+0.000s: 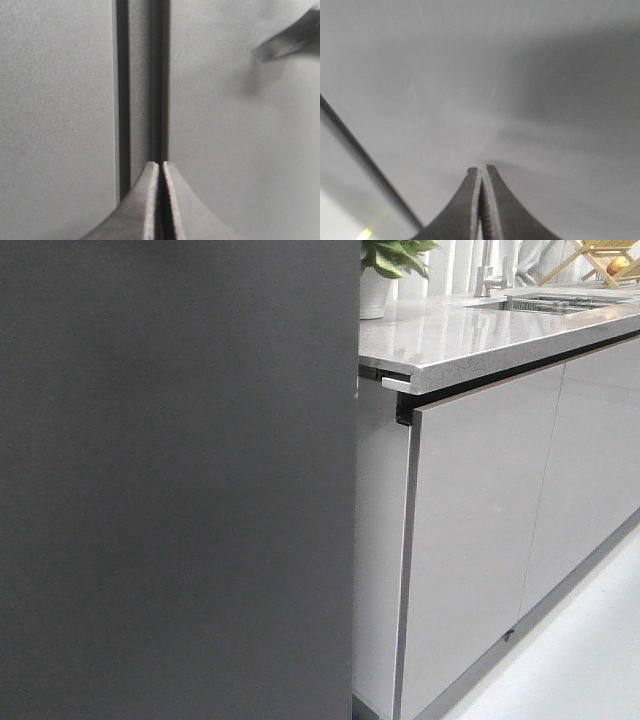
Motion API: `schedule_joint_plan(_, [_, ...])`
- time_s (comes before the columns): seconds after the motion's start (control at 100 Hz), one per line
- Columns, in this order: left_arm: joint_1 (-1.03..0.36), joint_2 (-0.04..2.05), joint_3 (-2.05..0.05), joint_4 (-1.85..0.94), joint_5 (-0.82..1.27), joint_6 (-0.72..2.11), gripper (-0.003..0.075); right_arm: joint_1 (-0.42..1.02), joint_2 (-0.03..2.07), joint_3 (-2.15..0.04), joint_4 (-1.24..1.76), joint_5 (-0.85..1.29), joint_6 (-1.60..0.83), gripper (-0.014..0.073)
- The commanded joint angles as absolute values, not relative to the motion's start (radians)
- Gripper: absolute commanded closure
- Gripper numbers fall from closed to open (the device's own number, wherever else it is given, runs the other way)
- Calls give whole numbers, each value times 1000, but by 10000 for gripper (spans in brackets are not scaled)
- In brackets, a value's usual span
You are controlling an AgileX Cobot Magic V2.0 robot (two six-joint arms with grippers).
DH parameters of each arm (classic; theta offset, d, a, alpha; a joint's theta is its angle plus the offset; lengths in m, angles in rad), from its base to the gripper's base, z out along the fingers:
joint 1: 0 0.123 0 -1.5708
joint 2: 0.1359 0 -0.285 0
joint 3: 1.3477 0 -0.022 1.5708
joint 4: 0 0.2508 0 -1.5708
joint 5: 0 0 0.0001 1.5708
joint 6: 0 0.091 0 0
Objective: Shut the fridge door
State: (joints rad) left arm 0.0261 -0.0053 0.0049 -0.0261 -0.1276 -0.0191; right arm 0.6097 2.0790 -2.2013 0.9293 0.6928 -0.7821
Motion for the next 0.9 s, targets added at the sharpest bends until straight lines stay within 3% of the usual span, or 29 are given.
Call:
schedule_joint_plan(0.0, [25, -16, 40, -30, -200, -23, 740, 579, 1962, -2230, 947, 665, -769, 639])
schedule_joint_plan(0.68, [25, -16, 40, -30, -200, -23, 740, 535, 1565, -2225, 144, 889, -331, 639])
schedule_joint_plan(0.89, [25, -16, 40, -30, -200, -23, 740, 535, 1329, -2074, -10, 928, -252, 639])
